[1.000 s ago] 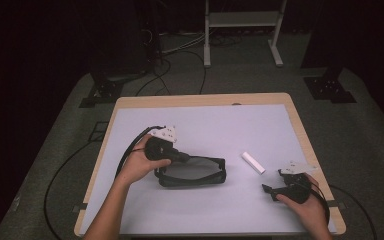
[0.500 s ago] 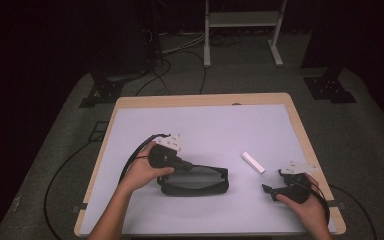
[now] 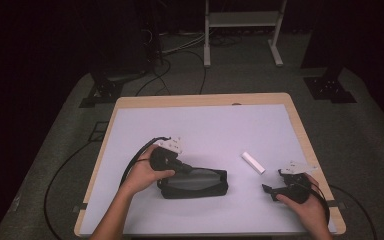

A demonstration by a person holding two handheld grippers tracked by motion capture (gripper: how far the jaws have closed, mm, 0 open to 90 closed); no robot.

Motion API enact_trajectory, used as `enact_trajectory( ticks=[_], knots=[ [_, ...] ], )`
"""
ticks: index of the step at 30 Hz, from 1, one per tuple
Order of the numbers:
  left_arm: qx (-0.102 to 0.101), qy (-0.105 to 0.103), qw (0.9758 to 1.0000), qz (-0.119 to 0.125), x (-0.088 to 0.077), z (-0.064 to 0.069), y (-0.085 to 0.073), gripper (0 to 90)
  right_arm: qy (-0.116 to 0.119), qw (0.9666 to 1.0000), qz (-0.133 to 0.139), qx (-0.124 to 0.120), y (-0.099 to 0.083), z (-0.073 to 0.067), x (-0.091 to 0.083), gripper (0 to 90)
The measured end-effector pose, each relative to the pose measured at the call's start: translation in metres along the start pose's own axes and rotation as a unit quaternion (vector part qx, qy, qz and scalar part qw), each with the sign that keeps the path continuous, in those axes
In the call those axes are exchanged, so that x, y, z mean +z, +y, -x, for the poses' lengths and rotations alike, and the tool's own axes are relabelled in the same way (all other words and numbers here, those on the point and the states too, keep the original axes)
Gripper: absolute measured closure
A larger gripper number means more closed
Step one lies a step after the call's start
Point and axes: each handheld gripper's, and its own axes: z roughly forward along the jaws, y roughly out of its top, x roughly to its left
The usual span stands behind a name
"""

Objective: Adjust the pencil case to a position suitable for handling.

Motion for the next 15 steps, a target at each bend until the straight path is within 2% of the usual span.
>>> enact_trajectory(
  ticks=[6,8,15],
  knots=[
    [-0.005,0.005,1.0,0.003,0.0003,-0.0001,-0.0019,87.1,0.0,1.0,0.0,0.0,0.0,0.0,0.0,12.2],
    [-0.006,0.008,0.9999,0.004,0.0001,-0.0001,-0.002,81.8,0.0,1.0,0.0,0.0,0.0,0.0,0.0,12.2],
    [-0.027,0.039,0.9987,0.021,-0.0078,0.0012,-0.0027,61.0,0.0,1.0,0.0,0.0,0.0,0.0,0.0,12.2]
  ],
)
